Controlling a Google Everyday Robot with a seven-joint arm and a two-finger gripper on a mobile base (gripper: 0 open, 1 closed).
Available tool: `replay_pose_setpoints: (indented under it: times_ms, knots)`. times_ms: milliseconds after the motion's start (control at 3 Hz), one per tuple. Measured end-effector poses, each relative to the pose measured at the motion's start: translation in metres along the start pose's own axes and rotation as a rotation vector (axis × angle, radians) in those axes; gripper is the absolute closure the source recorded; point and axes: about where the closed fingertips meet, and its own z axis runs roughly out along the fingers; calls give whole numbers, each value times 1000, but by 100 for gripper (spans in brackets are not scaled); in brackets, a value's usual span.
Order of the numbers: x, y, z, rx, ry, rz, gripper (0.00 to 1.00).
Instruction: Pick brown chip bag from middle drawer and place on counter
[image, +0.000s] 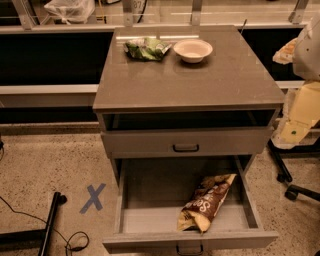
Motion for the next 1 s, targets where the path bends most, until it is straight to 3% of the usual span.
replay_pose_setpoints:
  times_ms: [333, 667, 1000]
  knots:
    - [0, 0, 0, 0, 0, 0, 0]
    - [24, -4, 15, -20, -21, 136, 0]
    - [86, 5, 66, -89, -76, 472, 0]
